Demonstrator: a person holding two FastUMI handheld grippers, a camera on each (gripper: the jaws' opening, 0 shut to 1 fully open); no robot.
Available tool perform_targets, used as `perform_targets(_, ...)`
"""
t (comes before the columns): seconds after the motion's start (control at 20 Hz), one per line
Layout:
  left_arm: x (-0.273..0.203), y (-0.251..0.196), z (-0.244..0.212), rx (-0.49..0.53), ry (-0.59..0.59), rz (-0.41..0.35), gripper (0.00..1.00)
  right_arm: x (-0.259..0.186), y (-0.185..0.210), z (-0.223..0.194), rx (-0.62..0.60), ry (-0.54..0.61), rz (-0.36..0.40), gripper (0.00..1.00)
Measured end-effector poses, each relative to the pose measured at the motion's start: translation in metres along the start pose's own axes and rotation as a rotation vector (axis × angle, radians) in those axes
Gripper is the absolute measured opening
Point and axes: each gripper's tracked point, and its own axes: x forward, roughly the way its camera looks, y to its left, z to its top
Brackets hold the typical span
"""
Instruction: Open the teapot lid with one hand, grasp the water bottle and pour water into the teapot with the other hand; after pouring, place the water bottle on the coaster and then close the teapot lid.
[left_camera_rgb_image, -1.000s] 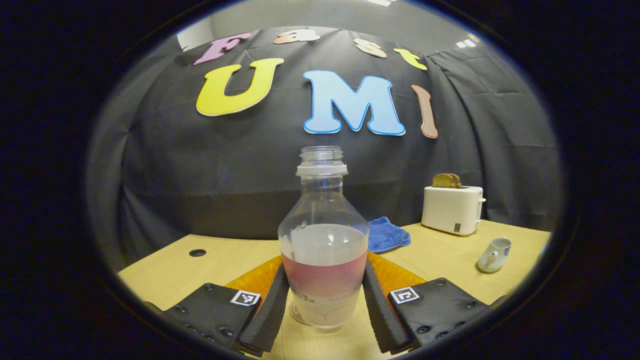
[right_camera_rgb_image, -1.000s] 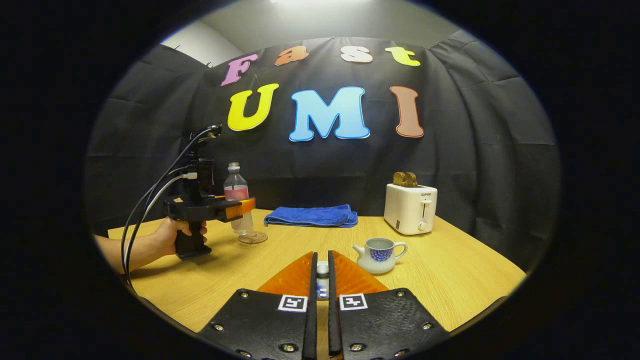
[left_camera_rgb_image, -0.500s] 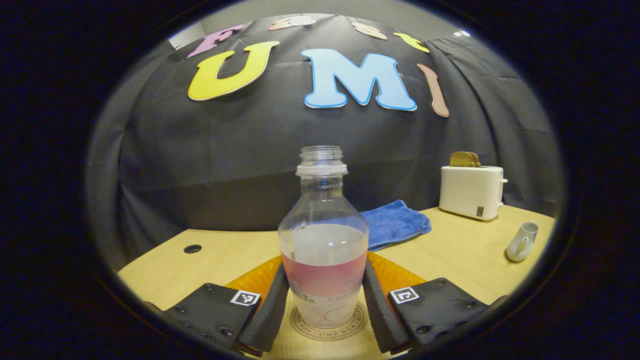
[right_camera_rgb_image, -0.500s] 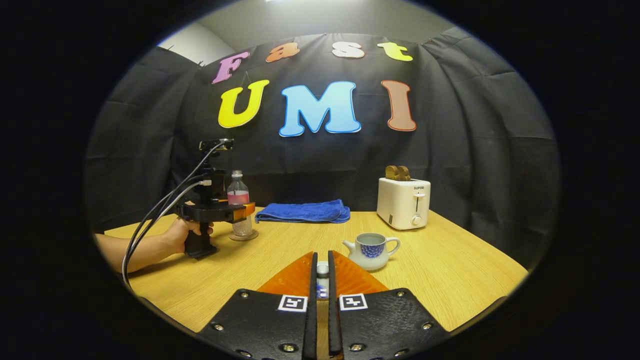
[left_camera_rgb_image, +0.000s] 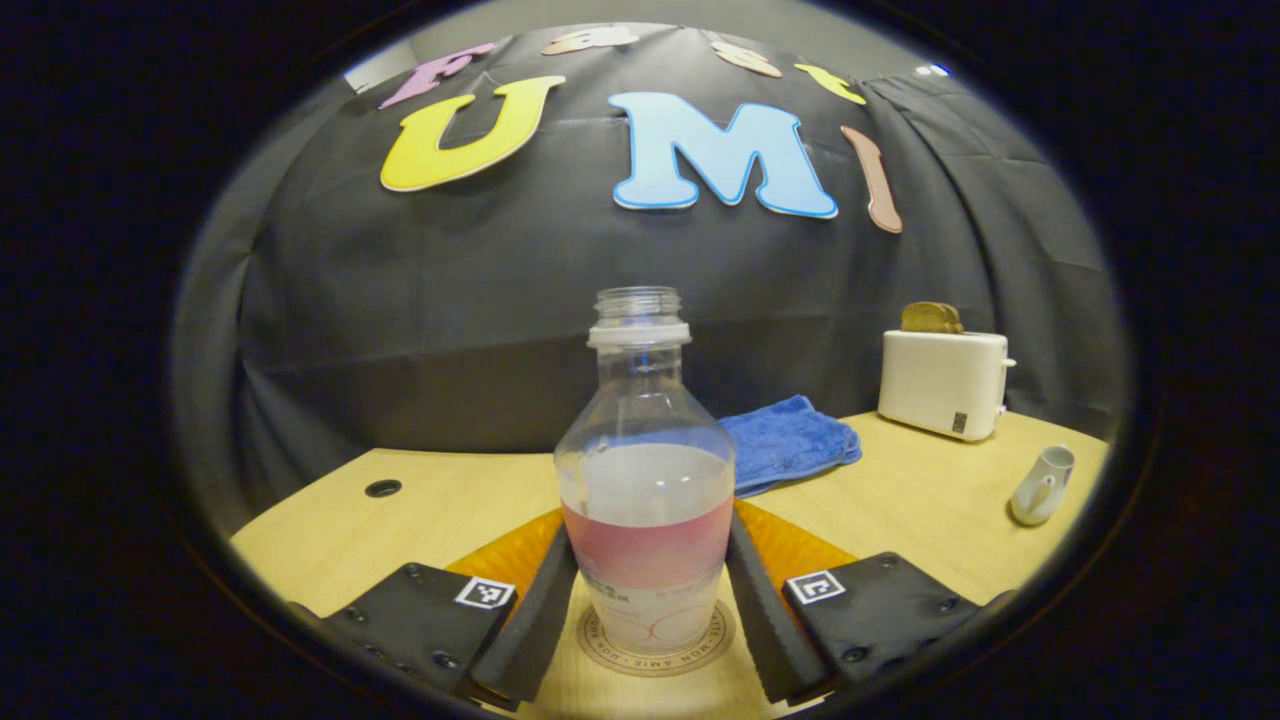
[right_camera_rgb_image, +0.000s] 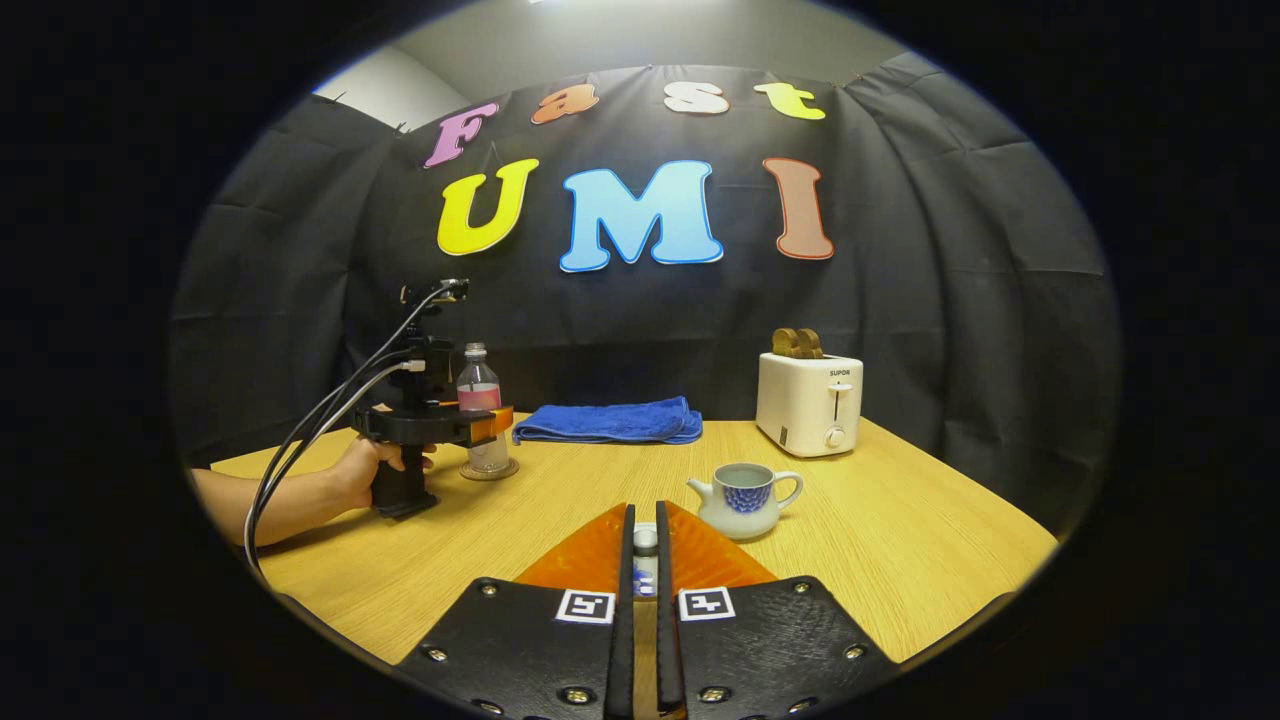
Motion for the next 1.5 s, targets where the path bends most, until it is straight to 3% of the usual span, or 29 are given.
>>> perform_targets(0.25, -0.009, 0.001, 0.007, -0.024, -0.022, 0.004, 0.99, -0.001, -0.001, -0.001, 0.0, 0.002, -0.005, 0.09)
perform_targets(0.7, -0.034, -0.007, 0.002, -0.012, -0.012, -0.004, 0.99, -0.008, 0.003, 0.004, 0.001, -0.012, 0.005, 0.09)
perform_targets(0.95, -0.074, -0.007, -0.003, -0.034, -0.012, 0.018, 0.99, -0.004, -0.005, 0.01, -0.022, -0.034, -0.018, 0.09)
perform_targets(1.1, -0.105, -0.007, 0.003, -0.032, -0.042, 0.048, 0.99, 0.013, -0.019, 0.019, -0.056, -0.068, -0.041, 0.09)
perform_targets(1.5, -0.169, -0.04, 0.027, -0.065, -0.103, 0.005, 0.99, 0.087, -0.068, 0.036, -0.058, -0.091, -0.138, 0.09)
